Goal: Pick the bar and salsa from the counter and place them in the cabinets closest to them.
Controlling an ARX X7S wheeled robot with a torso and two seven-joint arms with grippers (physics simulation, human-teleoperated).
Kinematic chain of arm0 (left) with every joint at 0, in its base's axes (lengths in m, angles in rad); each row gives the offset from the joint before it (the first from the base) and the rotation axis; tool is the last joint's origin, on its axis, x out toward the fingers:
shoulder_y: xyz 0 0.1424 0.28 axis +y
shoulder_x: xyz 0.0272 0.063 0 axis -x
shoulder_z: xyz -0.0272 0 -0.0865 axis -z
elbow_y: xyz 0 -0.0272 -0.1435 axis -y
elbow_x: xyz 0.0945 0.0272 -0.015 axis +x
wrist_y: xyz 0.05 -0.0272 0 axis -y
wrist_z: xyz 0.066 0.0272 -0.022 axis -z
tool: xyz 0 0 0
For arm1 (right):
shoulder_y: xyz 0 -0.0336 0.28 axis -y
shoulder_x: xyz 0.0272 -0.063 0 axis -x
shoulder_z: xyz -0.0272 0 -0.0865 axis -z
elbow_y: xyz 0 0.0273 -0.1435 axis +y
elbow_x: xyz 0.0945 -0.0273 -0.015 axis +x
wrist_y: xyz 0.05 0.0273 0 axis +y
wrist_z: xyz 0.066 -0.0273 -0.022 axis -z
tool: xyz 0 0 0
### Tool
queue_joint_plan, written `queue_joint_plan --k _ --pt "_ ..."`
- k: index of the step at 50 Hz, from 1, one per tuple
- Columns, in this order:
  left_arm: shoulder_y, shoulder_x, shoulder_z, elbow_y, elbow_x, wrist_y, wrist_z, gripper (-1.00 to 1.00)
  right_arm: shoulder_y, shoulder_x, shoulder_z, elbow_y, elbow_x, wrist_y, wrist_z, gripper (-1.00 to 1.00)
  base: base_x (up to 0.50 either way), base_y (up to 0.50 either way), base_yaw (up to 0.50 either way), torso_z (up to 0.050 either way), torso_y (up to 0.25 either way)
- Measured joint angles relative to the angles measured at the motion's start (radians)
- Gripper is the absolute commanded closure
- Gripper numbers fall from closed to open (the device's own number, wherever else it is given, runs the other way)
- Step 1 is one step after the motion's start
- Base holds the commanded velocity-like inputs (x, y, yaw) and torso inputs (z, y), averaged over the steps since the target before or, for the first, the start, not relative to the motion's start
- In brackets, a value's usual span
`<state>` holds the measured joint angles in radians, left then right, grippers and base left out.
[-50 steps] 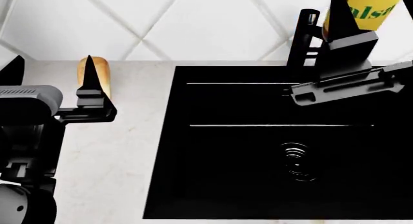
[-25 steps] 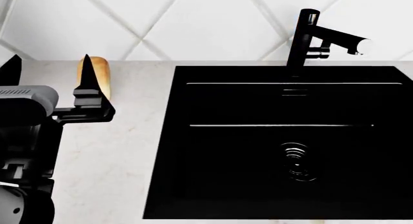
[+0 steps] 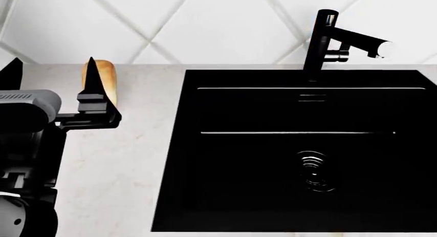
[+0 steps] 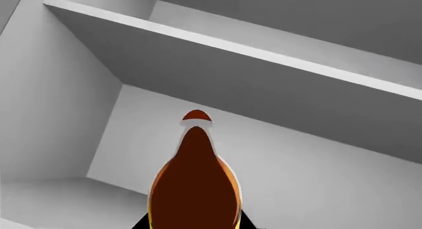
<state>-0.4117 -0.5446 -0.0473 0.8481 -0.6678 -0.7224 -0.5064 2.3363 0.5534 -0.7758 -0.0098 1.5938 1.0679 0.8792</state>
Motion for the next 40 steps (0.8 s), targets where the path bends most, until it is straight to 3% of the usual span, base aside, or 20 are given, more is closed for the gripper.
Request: queue_joint_plan --k 14,29,40 --pt "0.003 -0.003 -0.001 0.002 -0.006 0.002 -0.005 -1.00 0.008 -0.161 0.083 0.305 -0.391 0.023 -0.327 1.00 0.00 0.00 0.00 0.000 0.000" --pt "0.013 -0.007 -0.011 0.008 -0.018 0.008 -0.009 -1.00 0.014 -0.422 0.522 0.707 -1.289 0.038 -0.819 1.00 0.00 0.00 0.00 0.000 0.001" --pt "0.021 -0.009 -0.014 0.010 -0.021 0.014 -0.012 -1.00 0.013 -0.494 0.679 0.918 -1.586 -0.039 -0.939 1.00 0.00 0.00 0.00 0.000 0.001"
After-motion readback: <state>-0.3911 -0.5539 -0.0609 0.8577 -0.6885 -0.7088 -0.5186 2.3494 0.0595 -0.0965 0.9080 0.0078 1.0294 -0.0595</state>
